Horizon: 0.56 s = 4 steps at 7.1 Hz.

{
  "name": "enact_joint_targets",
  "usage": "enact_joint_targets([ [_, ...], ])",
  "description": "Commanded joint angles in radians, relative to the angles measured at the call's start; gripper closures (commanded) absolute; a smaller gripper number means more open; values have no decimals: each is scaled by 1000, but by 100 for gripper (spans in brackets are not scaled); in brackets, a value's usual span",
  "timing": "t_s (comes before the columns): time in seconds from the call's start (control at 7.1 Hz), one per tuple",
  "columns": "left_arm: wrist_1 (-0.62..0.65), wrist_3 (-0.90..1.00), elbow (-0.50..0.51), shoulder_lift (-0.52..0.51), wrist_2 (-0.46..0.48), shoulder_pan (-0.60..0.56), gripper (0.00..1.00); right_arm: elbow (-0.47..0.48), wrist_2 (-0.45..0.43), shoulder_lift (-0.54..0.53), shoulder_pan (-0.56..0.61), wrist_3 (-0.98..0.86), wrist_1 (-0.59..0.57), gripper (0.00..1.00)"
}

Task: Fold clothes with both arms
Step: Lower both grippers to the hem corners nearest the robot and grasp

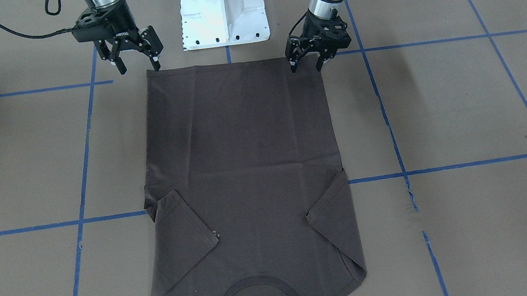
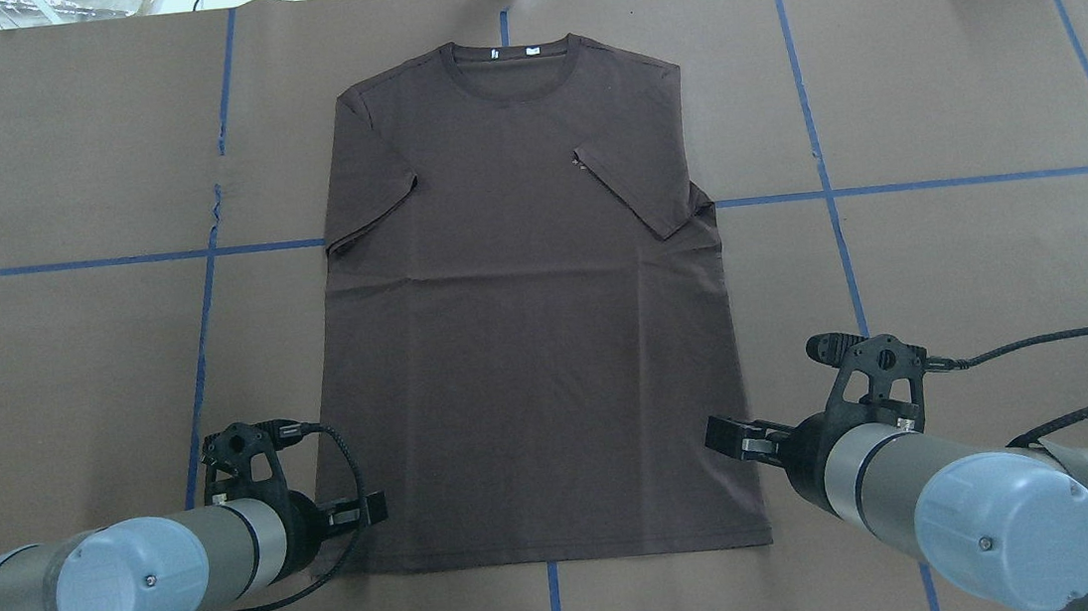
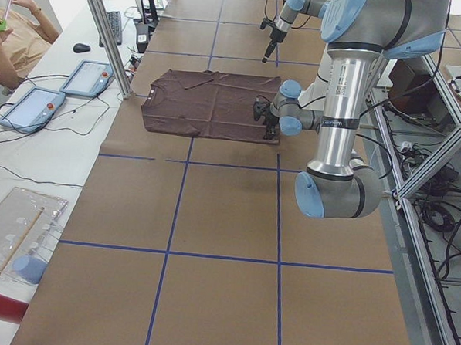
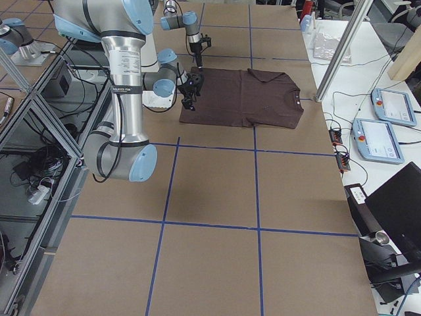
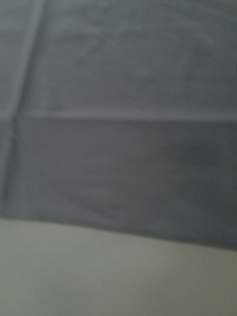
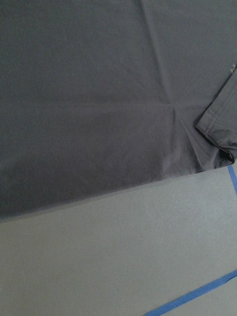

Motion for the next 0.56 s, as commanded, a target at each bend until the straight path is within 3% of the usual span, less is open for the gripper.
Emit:
enact_joint_targets([
  [0.0, 2, -17, -21, 50, 2, 36, 28, 0, -4, -1, -4, -1, 0, 0],
  [0.42, 2, -18, -21, 50, 2, 60, 35, -3, -4, -4, -4, -1, 0, 0],
])
